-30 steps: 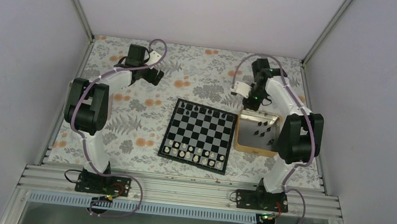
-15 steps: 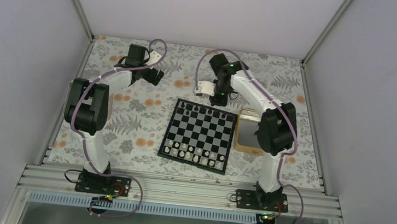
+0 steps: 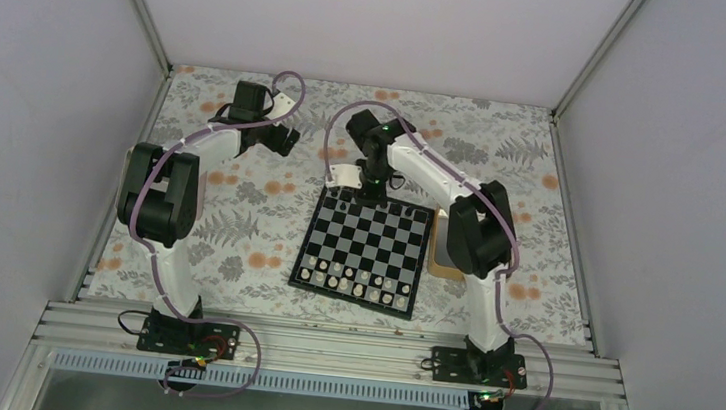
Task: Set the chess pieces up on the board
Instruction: Place the chess piece on the chessboard.
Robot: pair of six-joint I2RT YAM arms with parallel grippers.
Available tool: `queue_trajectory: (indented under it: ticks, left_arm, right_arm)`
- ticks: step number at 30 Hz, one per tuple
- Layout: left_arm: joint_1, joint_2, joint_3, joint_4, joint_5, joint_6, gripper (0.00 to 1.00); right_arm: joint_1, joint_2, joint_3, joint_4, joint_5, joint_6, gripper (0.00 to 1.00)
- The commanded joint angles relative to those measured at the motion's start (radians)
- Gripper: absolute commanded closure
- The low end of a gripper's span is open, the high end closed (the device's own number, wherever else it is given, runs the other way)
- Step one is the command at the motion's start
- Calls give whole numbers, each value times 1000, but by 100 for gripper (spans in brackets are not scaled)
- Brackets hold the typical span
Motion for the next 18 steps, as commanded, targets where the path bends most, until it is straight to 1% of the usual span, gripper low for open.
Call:
queue_trajectory:
  ticks: [1, 18]
  left_arm:
    - [7, -34, -3, 25, 15, 0, 0]
    - [21, -43, -17, 40, 28, -4, 0]
  right_arm:
    - [18, 37, 22, -13, -35, -18, 94]
    - [24, 117, 87, -8, -19, -39, 92]
